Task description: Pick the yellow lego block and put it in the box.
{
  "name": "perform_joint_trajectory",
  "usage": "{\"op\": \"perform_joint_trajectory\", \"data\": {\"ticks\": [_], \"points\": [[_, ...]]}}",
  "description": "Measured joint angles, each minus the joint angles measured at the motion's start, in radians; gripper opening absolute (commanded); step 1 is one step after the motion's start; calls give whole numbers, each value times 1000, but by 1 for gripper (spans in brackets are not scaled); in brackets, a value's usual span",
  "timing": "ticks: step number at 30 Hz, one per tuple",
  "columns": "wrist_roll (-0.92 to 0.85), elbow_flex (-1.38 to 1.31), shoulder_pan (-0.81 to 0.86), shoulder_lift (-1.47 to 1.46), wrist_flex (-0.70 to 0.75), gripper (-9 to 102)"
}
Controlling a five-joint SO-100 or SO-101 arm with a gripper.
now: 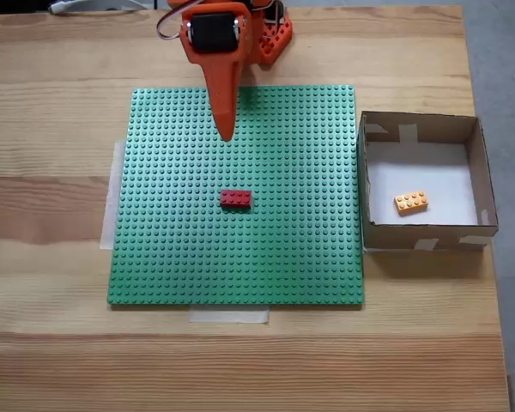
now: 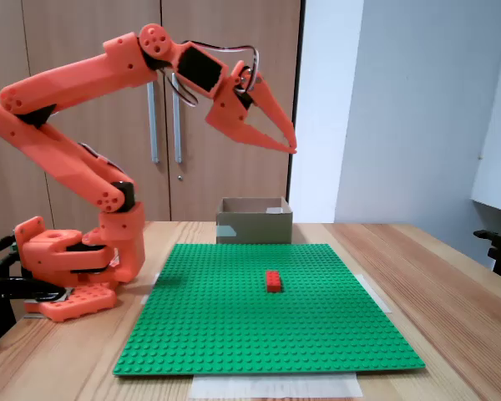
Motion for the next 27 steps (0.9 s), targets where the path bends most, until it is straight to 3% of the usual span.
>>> {"op": "perform_joint_trajectory", "data": {"ticks": [11,27], "points": [[-32,273,58,196,-178,-1],[-26,517,78,453,-189,-1]]}}
